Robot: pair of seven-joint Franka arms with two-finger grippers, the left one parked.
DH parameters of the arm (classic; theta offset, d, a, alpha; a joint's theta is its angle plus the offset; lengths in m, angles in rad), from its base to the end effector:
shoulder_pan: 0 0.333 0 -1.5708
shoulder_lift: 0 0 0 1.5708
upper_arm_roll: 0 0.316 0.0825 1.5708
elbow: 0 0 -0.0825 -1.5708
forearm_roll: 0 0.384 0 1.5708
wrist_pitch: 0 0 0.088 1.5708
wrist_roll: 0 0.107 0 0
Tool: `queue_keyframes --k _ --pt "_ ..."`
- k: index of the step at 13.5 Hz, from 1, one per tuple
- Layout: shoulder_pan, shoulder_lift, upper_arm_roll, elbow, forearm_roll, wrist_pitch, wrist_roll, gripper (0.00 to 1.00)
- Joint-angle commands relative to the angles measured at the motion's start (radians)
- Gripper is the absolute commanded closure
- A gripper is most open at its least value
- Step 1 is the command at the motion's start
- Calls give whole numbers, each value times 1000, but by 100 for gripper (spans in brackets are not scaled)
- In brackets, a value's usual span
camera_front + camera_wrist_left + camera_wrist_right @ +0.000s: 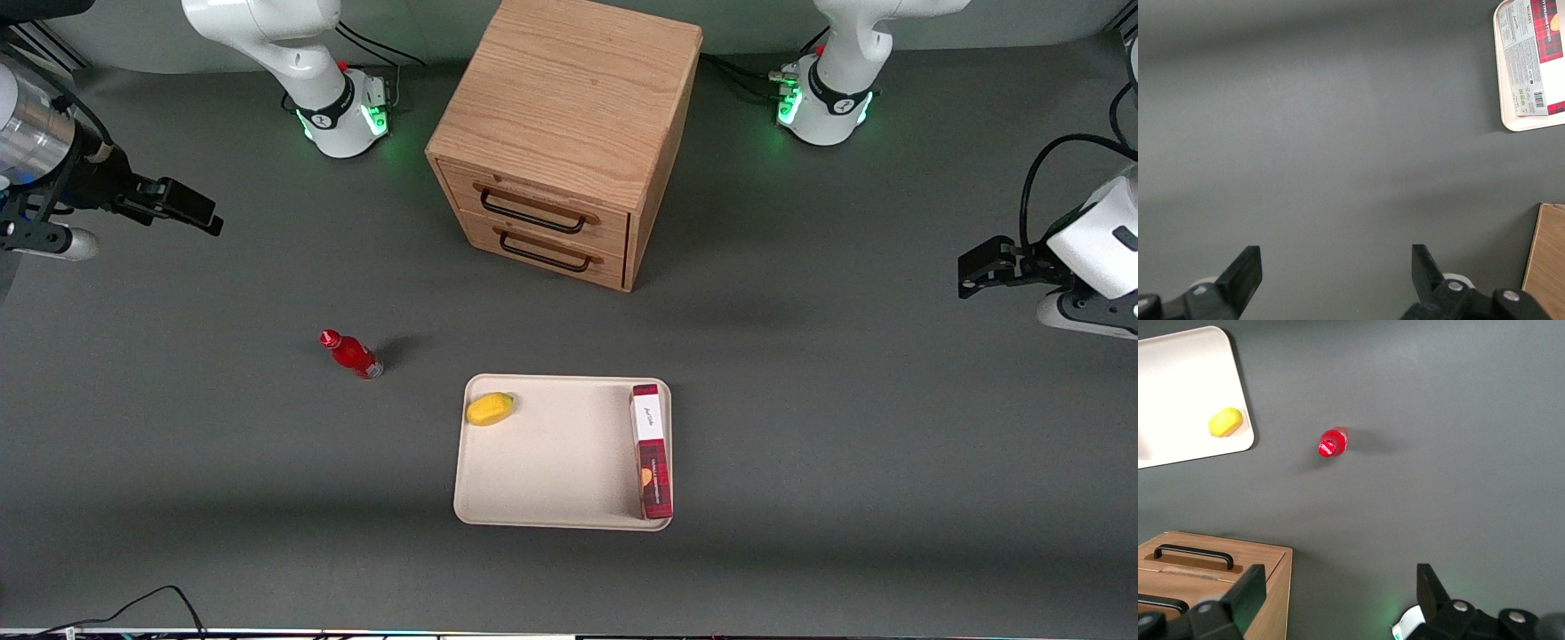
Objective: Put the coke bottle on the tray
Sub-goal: 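Reach the right gripper down to the red bottle and grasp it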
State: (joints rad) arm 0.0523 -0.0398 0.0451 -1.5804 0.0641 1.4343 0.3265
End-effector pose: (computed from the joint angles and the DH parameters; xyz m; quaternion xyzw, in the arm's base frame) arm 0.5241 0.0593 0.6306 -0.9919 0.1115 0.0585 0.0192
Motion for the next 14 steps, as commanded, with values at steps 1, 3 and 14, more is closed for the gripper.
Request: queue_keyframes --k 1,3,14 --pt "0 26 2 46 -17 -47 20 0" --pt "1 40 4 37 -17 -49 16 0" --pt "15 247 48 -449 -13 733 130 0"
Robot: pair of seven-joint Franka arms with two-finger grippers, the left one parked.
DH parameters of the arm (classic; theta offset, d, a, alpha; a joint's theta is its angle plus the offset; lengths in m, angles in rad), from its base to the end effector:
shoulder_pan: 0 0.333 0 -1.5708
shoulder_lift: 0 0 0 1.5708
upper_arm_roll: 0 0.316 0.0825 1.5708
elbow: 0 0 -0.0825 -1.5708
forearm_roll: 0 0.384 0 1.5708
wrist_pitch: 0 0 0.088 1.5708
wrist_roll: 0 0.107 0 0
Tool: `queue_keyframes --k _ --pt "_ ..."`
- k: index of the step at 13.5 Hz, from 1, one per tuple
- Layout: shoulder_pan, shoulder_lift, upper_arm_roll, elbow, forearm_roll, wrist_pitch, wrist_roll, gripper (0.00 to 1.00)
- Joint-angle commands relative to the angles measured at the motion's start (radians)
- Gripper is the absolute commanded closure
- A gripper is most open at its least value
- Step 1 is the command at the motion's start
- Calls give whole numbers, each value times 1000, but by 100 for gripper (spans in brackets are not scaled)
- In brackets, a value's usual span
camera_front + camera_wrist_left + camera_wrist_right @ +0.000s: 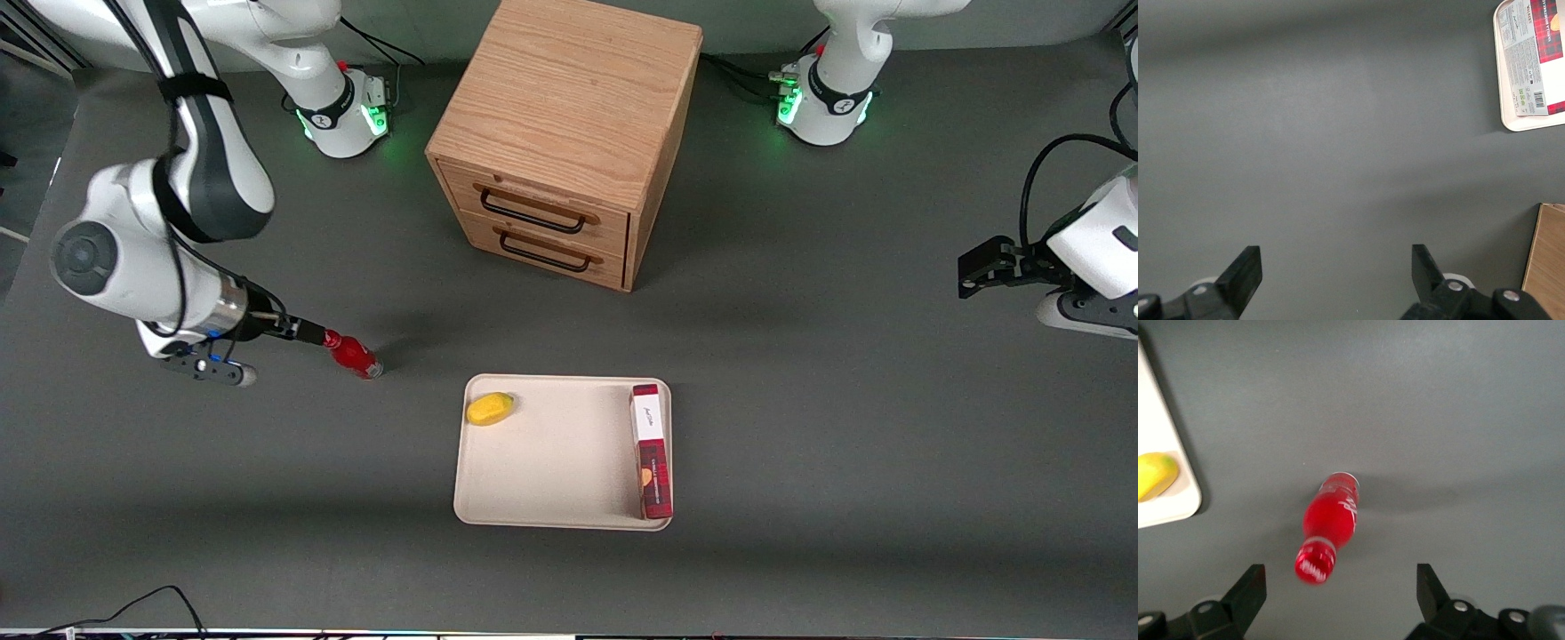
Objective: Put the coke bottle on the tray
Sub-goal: 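Reach the right gripper down to the red bottle and grasp it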
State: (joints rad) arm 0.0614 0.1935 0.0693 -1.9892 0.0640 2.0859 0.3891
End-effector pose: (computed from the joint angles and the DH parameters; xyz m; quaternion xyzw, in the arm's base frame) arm 0.5755 0.0778 0.3596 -0.9876 0.1459 0.0553 0.0202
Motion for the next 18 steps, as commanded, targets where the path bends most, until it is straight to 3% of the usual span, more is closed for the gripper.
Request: queue_keyframes --k 1,4,5,6,7,8,12,18 --pt "8 26 27 -63 -18 133 89 0" --pt "8 53 49 -85 -38 189 125 0" --pt "8 52 49 -104 -49 209 125 18" --pt "8 50 49 -109 -67 210 123 51" --pt "8 47 50 -111 -102 209 123 91" --pt "8 44 64 -112 -122 207 125 100" --pt "6 21 73 -80 -124 145 110 100" --pt "1 -2 67 460 -84 -468 -30 100"
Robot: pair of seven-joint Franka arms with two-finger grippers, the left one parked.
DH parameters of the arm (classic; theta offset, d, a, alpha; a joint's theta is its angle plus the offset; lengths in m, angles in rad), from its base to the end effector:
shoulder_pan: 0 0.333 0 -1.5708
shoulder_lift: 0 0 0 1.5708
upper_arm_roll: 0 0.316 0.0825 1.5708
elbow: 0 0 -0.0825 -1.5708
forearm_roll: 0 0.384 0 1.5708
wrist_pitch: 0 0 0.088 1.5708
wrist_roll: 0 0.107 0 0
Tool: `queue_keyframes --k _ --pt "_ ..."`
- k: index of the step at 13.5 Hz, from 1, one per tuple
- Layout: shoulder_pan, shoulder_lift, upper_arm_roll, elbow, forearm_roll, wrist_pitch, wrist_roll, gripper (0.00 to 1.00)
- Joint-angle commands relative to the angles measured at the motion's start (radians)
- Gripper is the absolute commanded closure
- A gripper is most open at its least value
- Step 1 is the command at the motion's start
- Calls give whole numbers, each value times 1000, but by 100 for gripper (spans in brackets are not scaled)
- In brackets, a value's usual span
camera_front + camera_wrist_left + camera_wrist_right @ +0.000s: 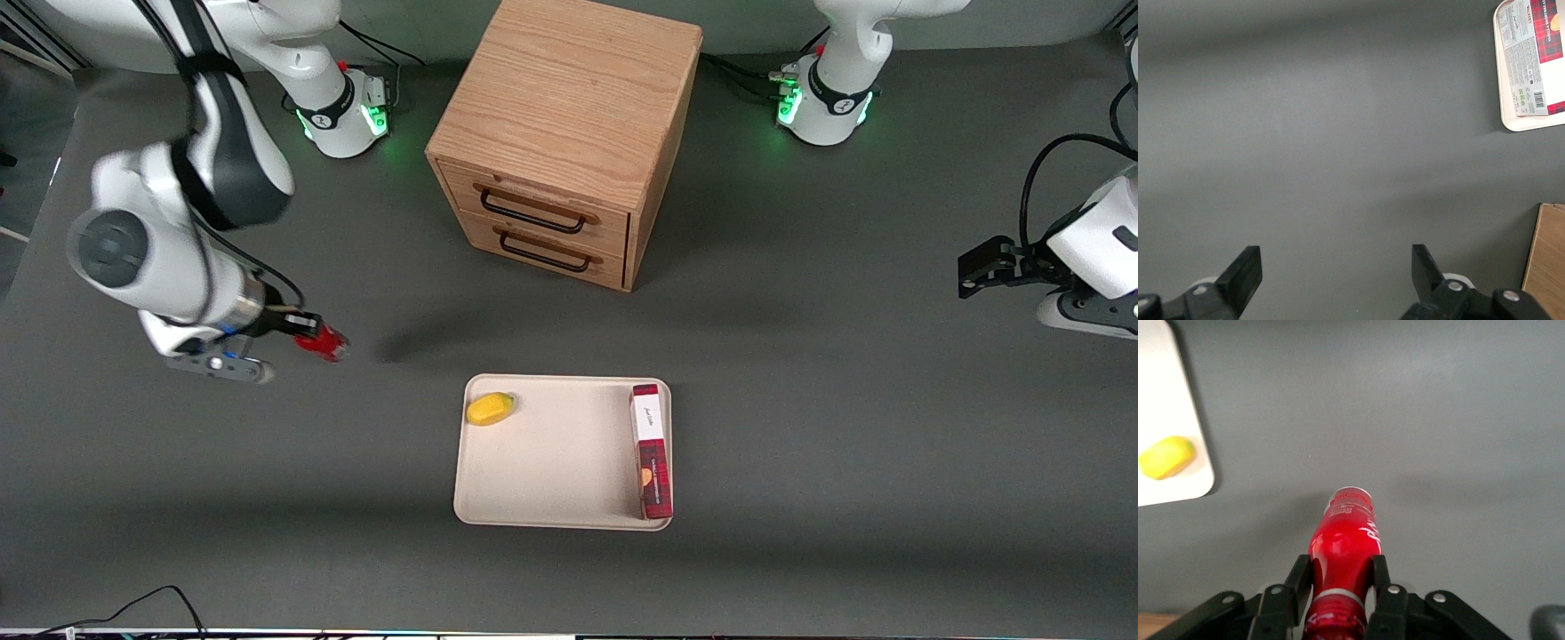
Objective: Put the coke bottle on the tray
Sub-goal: 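Carry the held red bottle over to the white tray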
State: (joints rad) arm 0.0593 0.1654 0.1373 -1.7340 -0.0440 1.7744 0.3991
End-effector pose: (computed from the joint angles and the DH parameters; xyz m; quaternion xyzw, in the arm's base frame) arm 0.5873 0.1088 0.4690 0.9935 -0.0954 -0.0560 0.0276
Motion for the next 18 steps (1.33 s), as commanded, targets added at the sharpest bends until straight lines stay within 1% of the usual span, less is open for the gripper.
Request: queue_keyframes --k 1,2,3,4,6,7,8,12,14,16,18 --pt "4 60 2 317 57 -249 -36 100" --pt "5 103 4 428 94 -322 -28 100" --pt "8 155 7 536 111 -382 3 100" --pt "28 216 21 642 113 -419 67 100" --pt "86 374 57 827 111 -421 263 100" --pt "123 457 67 903 110 -393 367 100" --pt "143 509 70 942 110 -333 458 100" --pt "191 682 70 943 96 -58 674 100" --pt "201 759 71 943 47 31 728 100" --pt "214 819 70 943 20 114 764 100" --pt "224 856 70 941 -20 158 793 100"
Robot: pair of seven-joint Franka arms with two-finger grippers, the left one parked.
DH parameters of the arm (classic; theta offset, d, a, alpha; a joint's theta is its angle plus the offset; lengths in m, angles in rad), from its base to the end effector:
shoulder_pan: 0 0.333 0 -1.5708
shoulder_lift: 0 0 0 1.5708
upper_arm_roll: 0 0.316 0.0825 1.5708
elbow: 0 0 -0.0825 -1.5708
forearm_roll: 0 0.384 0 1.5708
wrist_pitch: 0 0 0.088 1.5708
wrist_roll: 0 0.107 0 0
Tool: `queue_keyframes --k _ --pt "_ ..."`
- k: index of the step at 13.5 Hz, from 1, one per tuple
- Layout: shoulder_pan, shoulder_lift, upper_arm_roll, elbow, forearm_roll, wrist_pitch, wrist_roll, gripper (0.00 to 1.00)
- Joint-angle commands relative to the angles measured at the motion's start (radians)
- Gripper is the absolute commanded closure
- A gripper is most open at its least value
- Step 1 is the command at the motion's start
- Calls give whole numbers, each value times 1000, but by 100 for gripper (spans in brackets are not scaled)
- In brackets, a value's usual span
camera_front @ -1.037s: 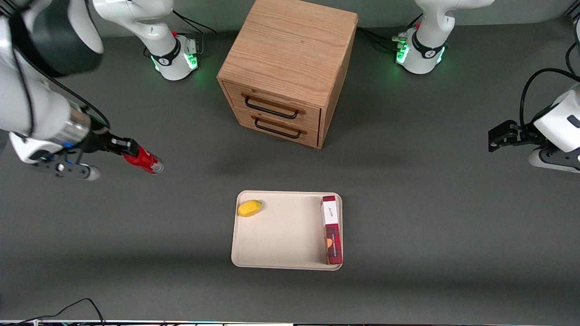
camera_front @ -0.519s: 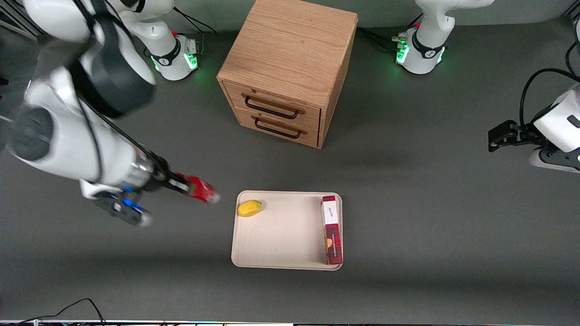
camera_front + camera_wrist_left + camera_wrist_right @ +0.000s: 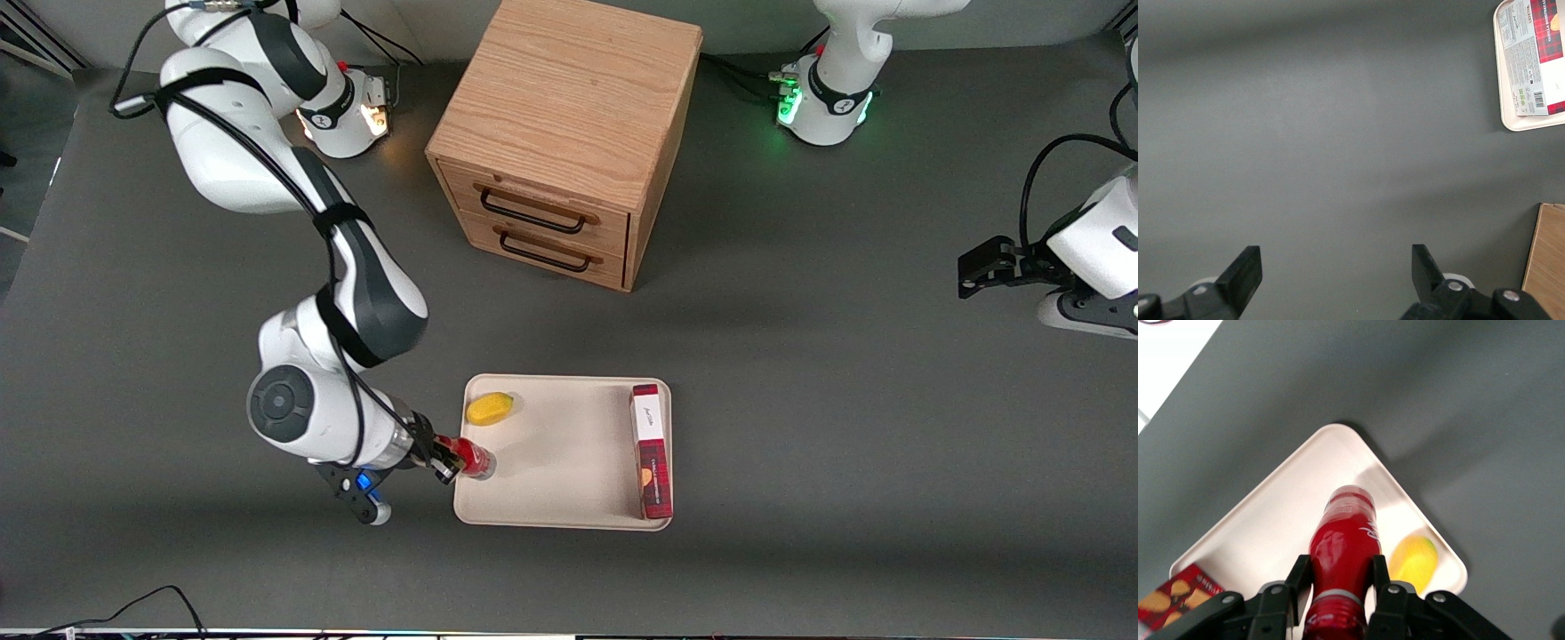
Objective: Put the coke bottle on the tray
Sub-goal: 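Carry the held red bottle over to the white tray, then lower the bottle onto the tray and open the right gripper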
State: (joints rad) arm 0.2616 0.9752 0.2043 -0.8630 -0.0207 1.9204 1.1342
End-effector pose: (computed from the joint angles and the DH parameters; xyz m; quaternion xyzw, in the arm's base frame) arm 0.7408 0.2929 0.3283 -0.9254 0.3688 0.0175 0.0857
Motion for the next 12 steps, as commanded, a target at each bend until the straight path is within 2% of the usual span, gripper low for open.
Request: queue_keyframes --k 1,2,4,5,7,10,12 --pt "25 59 3 70 -56 26 71 100" --pt "25 71 4 70 -65 34 71 100" --pt "24 71 4 70 -76 48 62 1" --pt "19 59 12 70 -77 28 59 0" --pt "-13 -39 61 70 -79 -123 17 0" --pt "-44 -270 67 27 -84 -361 -186 0" --pt "-100 -459 76 -86 -85 -507 -337 0"
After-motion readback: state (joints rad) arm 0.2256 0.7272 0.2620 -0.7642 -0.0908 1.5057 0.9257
